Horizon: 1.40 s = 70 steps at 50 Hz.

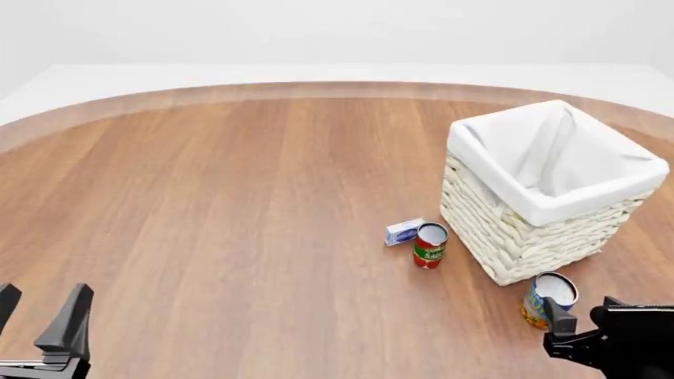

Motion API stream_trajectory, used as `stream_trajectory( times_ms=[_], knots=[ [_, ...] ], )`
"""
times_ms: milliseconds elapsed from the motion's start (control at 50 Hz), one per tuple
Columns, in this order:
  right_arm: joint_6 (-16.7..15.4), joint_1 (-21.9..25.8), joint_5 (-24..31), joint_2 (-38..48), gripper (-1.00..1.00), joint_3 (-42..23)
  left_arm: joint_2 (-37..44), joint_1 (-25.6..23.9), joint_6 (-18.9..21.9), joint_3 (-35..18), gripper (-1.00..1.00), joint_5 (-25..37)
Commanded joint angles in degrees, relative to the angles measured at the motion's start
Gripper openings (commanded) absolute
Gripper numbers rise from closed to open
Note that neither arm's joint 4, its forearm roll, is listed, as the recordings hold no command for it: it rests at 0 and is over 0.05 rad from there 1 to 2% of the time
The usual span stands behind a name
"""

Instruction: Pick up the alphabet soup and the cream cheese box, and put them in the basket.

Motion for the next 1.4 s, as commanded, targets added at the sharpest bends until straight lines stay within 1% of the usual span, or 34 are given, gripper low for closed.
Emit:
stream_trajectory(
  times_ms=[20, 40, 140, 260, 340, 480, 580, 760, 900, 980, 1000, 1280, 1340, 1400],
  knots=[
    [-0.15, -0.35, -3.95, 4.64, 1.0, 0.01, 0.0, 0.0, 0.0, 0.0, 1.0, 0.0],
    [-0.07, -0.28, -5.6, 6.33, 1.0, 0.01, 0.0, 0.0, 0.0, 0.0, 1.0, 0.0],
    [0.05, -0.05, -6.25, 7.16, 1.0, 0.01, 0.0, 0.0, 0.0, 0.0, 1.0, 0.0],
    [0.3, 0.21, -10.44, 11.65, 1.0, 0.01, 0.0, 0.0, 0.0, 0.0, 1.0, 0.0],
    [0.34, 0.31, -10.17, 11.55, 1.0, 0.01, 0.0, 0.0, 0.0, 0.0, 1.0, 0.0],
    [0.52, 0.47, -11.87, 13.31, 1.0, 0.01, 0.0, 0.0, 0.0, 0.0, 1.0, 0.0],
    [0.53, 0.51, -11.91, 13.4, 1.0, 0.01, 0.0, 0.0, 0.0, 0.0, 1.0, 0.0],
    [0.7, 0.43, -15.45, 17.07, 1.0, 0.01, 0.0, 0.0, 0.0, 0.0, 1.0, 0.0],
    [0.66, 0.29, -17.47, 19.3, 1.0, 0.01, 0.0, 0.0, 0.0, 0.0, 1.0, 0.0],
    [0.64, 0.24, -17.76, 19.62, 1.0, 0.01, 0.0, 0.0, 0.0, 0.0, 1.0, 0.0],
    [0.65, 0.19, -19.33, 21.36, 1.0, 0.01, 0.0, 0.0, 0.0, 0.0, 1.0, 0.0],
    [0.73, -0.38, -24.29, 26.69, 1.0, 0.01, 0.0, 0.0, 0.0, 0.0, 1.0, 0.0],
    [0.67, -0.5, -27.23, 29.77, 1.0, 0.01, 0.0, 0.0, 0.0, 0.0, 1.0, 0.0],
    [0.68, -0.56, -27.91, 30.54, 1.0, 0.01, 0.0, 0.0, 0.0, 0.0, 1.0, 0.0]
  ],
)
